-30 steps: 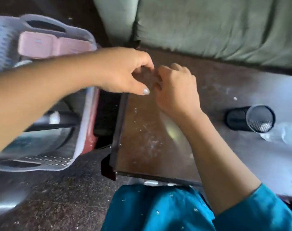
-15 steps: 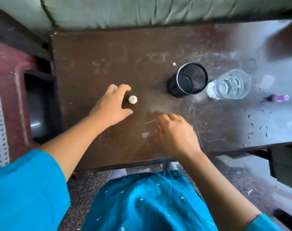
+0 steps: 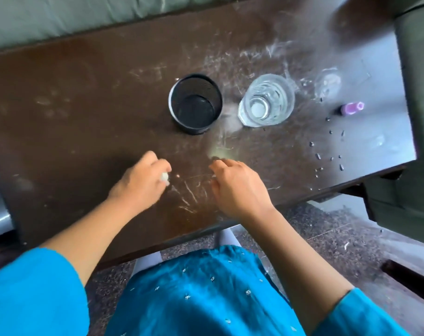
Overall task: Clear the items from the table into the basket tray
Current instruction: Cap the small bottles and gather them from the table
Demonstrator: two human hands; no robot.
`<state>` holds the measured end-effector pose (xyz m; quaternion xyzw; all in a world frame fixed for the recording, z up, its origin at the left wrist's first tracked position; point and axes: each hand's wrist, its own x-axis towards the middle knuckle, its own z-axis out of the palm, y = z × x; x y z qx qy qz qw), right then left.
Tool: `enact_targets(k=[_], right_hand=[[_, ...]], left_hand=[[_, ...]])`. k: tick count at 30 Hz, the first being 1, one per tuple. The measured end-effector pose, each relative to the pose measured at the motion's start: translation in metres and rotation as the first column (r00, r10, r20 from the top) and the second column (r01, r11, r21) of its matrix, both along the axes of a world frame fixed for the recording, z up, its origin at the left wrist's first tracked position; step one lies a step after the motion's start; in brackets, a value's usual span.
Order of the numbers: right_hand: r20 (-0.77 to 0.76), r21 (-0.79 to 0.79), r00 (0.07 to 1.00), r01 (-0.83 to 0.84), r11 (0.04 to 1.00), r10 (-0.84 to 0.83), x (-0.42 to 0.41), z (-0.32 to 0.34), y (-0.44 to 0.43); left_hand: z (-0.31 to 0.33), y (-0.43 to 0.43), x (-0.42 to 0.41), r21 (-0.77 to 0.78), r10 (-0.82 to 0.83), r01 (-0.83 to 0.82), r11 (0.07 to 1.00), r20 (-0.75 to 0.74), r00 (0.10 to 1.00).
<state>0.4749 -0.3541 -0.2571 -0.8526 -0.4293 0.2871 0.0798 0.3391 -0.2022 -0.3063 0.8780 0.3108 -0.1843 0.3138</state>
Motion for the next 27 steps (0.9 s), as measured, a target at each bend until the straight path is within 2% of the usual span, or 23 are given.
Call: enact_targets(k=[4,7,9,12,15,17,20,22,24,27], right_hand=[[0.06,0.0,0.987,0.146,0.989,-0.146,0.029,0.006,-0.028],[0.166,0.101,0.939,0.289,0.952,-0.303,0.061,0.012,-0.05],[0.236,0.135,0.88,0.39,0.911,-0.412,0.088,0.013,-0.067],[0.3,0.197,0.782,0.51,0.837,-0.547,0.13,0.008,-0.09],[0.308,0.159,0.714,0.613,0.774,-0.629,0.173,-0.004,-0.103],[0.269,0.106,0.712,0.647,0.755,-0.648,0.194,-0.011,-0.103],[0.229,-0.037,0.761,0.629,0.776,-0.607,0.216,-0.029,-0.103],[0.174,-0.046,0.763,0.638,0.768,-0.623,0.225,-0.041,-0.103],[0.202,-0.038,0.755,0.643,0.765,-0.624,0.229,-0.044,-0.105],[0.221,-0.006,0.831,0.525,0.851,-0.511,0.224,-0.038,-0.105]], left_hand=[[0.017,-0.053,0.041,-0.062,-0.224,0.236,0.97,0.153,0.962],[0.028,-0.085,0.081,-0.051,-0.297,0.334,0.941,0.348,0.889],[0.033,-0.105,0.109,-0.078,-0.298,0.367,0.927,0.441,0.847],[0.035,-0.128,0.149,-0.119,-0.229,0.332,0.936,0.511,0.828],[0.031,-0.142,0.183,-0.118,-0.183,0.295,0.948,0.558,0.81],[0.028,-0.147,0.199,-0.121,-0.173,0.285,0.951,0.557,0.812],[0.021,-0.153,0.217,-0.114,-0.169,0.269,0.956,0.536,0.827],[0.019,-0.153,0.223,-0.117,-0.16,0.257,0.959,0.525,0.836],[0.018,-0.152,0.227,-0.105,-0.164,0.254,0.961,0.524,0.836],[0.018,-0.148,0.225,-0.084,-0.17,0.251,0.964,0.53,0.831]])
